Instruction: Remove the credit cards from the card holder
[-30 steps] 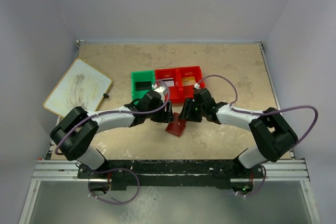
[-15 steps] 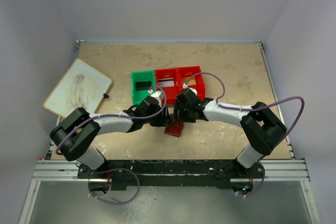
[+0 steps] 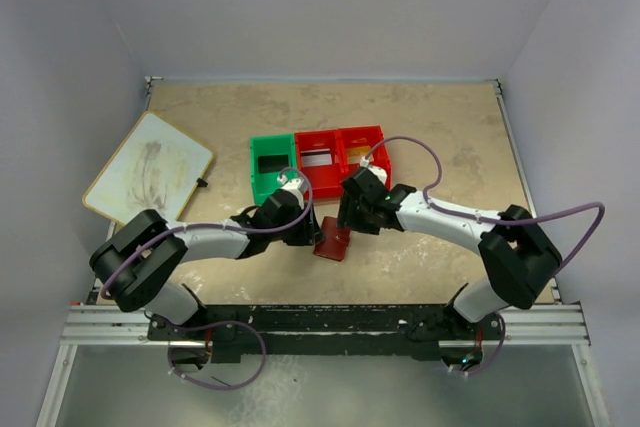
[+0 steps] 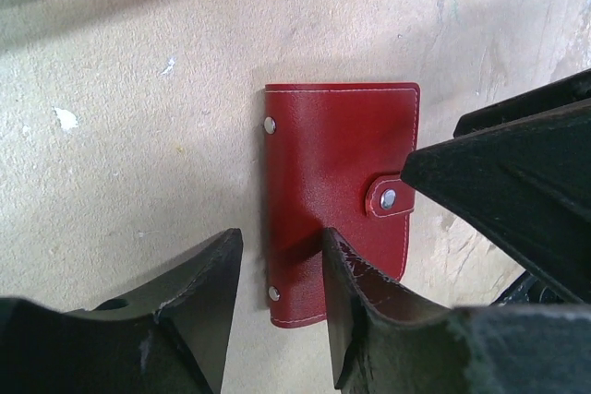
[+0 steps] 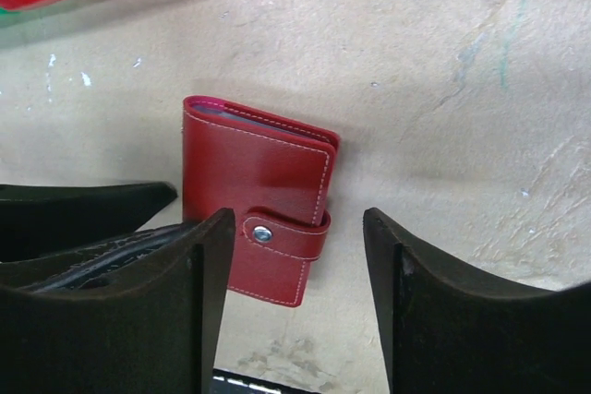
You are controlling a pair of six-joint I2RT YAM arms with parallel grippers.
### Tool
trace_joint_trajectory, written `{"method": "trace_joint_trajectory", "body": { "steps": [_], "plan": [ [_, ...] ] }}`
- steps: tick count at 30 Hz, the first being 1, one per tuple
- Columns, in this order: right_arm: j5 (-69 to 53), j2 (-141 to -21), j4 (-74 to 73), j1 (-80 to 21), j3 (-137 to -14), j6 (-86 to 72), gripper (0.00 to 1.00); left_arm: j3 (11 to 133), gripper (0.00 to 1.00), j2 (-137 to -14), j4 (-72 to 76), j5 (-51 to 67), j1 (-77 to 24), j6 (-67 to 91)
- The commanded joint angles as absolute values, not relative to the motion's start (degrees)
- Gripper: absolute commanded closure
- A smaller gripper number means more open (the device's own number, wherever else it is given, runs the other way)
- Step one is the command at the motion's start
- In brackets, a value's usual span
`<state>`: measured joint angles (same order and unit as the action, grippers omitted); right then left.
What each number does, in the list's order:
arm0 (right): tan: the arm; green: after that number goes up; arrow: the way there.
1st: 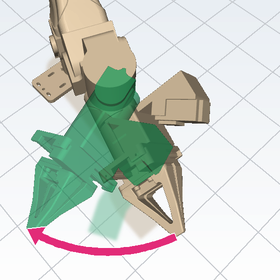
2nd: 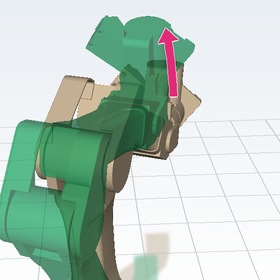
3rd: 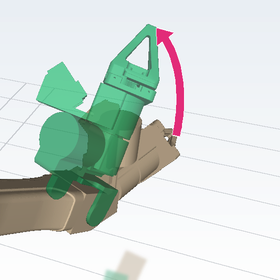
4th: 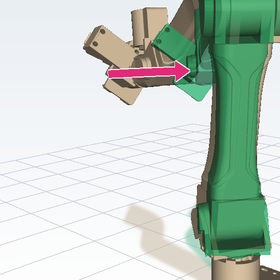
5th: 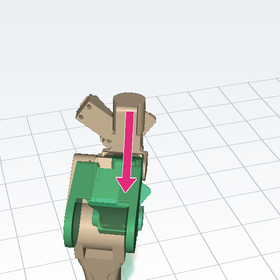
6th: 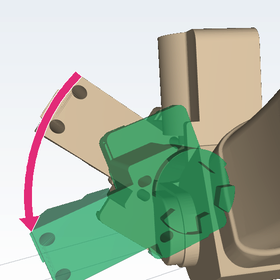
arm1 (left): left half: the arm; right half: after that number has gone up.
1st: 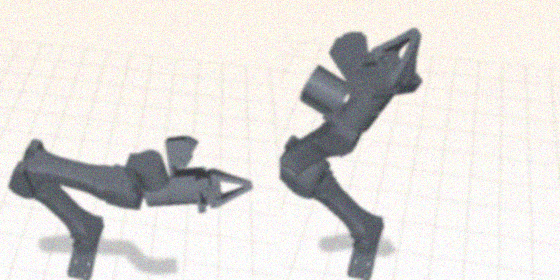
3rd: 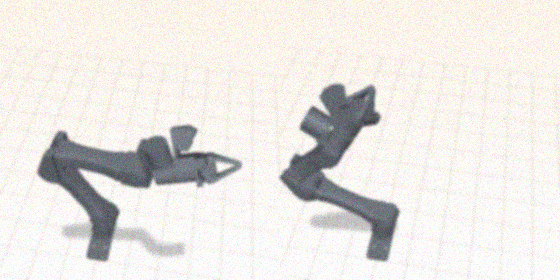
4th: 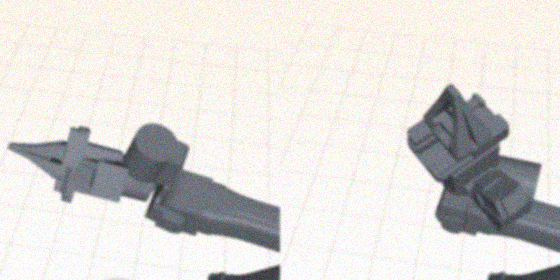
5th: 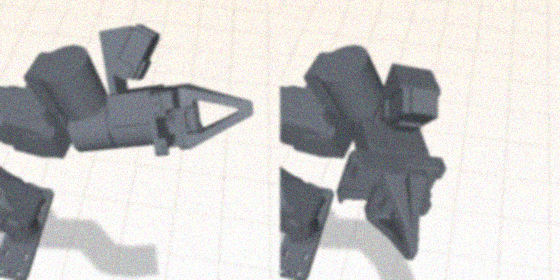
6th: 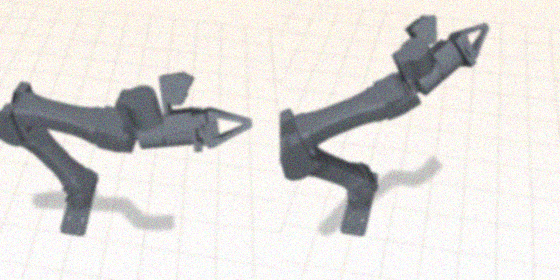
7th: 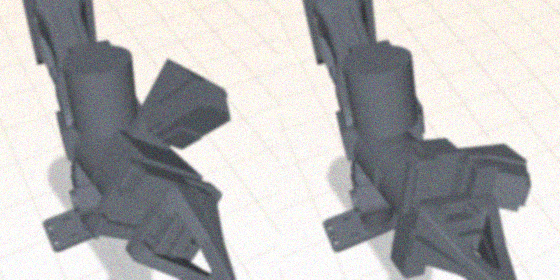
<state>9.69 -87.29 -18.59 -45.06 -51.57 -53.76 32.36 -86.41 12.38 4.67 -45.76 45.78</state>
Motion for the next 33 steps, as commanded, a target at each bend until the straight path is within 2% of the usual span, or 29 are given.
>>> {"method": "trace_joint_trajectory", "body": {
  "steps": [1, 11, 13, 16, 19, 22, 24, 27, 33],
  "plan": [
    [8.09, -87.48, -19.28, -45.93, -54.84, -52.81, 0.42, 32.17, 0.62, -86.39, 7.24, 3.73, -46.46, 43.95],
    [7.78, -91.39, -19.60, -47.79, -54.95, -54.77, 0.50, 31.86, 0.64, -86.31, 6.55, 3.34, -46.67, 43.62],
    [7.26, -92.19, -19.38, -47.84, -55.01, -53.85, 0.57, 31.84, 0.64, -86.47, 6.70, 3.43, -46.71, 43.64],
    [5.12, -94.63, -18.43, -47.97, -57.62, -51.48, 0.60, 31.58, 0.64, -86.63, 7.27, 3.22, -46.70, 44.21],
    [7.37, -97.06, -21.50, -48.33, -59.18, -51.93, 0.58, 31.53, 0.65, -87.00, 7.54, 3.21, -46.73, 44.43],
    [7.62, -97.98, -22.19, -48.41, -59.72, -52.05, 0.54, 31.37, 0.59, -87.09, 7.75, 3.28, -46.76, 44.48],
    [7.72, -97.91, -22.07, -48.45, -59.68, -52.28, 0.52, 31.29, 0.59, -87.26, 7.81, 3.35, -46.73, 44.47],
    [8.82, -98.36, -23.45, -48.60, -60.55, -52.17, 0.50, 31.06, 0.62, -87.43, 7.89, 3.25, -46.76, 44.56],
    [9.39, -100.67, -24.32, -49.24, -62.26, -51.53, 0.46, 30.94, 0.78, -86.78, 6.21, -1.08, -46.76, 44.37]
  ]
}}
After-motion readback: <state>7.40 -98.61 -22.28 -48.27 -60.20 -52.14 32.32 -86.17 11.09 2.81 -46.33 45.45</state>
